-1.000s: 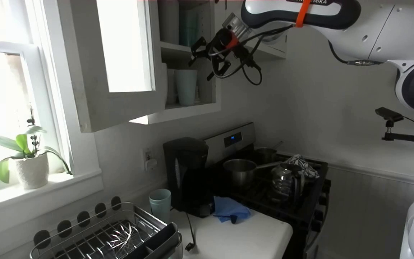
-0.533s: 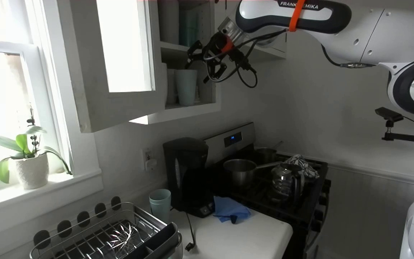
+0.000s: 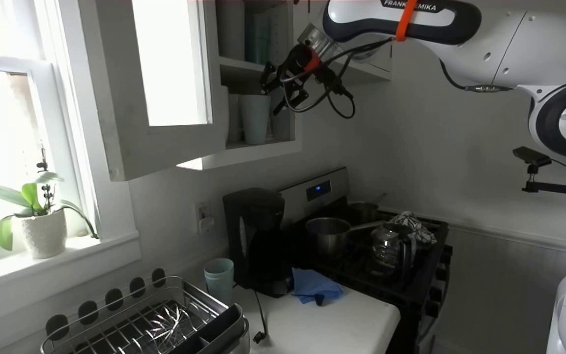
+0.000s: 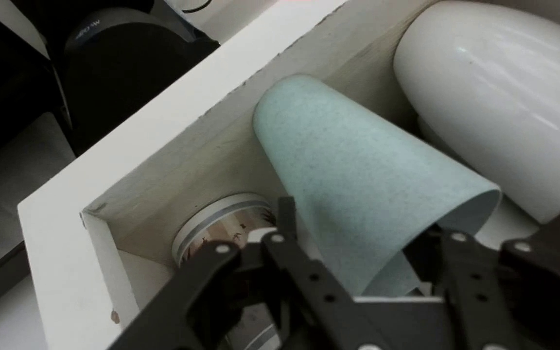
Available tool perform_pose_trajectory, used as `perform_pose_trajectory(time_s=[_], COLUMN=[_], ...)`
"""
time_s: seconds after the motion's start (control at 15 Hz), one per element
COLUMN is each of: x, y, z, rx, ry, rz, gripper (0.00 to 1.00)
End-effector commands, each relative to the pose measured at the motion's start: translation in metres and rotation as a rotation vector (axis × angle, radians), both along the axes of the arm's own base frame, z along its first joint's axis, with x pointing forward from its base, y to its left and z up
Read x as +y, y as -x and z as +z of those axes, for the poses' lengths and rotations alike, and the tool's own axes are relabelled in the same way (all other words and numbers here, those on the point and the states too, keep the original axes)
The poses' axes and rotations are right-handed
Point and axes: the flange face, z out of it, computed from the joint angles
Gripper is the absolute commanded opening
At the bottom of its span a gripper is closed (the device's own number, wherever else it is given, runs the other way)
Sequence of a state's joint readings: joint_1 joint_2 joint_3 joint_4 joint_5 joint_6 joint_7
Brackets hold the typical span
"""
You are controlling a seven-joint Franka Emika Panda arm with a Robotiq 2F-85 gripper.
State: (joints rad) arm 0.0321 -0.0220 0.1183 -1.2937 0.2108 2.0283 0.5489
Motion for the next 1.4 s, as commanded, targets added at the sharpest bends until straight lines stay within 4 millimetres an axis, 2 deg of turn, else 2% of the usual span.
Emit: perform_pose_trajectory(time_s=[0.0, 0.2, 0.33, 0.6, 0.73, 1.0, 1.33], x=[-0.002, -0.004, -0.007, -0.017, -0.027, -0.053, -0.081], y=[0.004, 0.006, 0.008, 0.017, 0.029, 0.068, 0.118], z=[0.009, 0.011, 0.012, 0.022, 0.035, 0.059, 0.073], rx=[0.023, 0.044, 0.056, 0.049, 0.023, -0.024, -0.039], ry=[0.001, 0.006, -0.002, -0.015, -0.013, 0.004, 0.005], rz=[0.000, 0.004, 0.011, 0.034, 0.067, 0.186, 0.285], gripper=[0.26, 0.05, 0.00, 0.01, 0.01, 0.01, 0.01])
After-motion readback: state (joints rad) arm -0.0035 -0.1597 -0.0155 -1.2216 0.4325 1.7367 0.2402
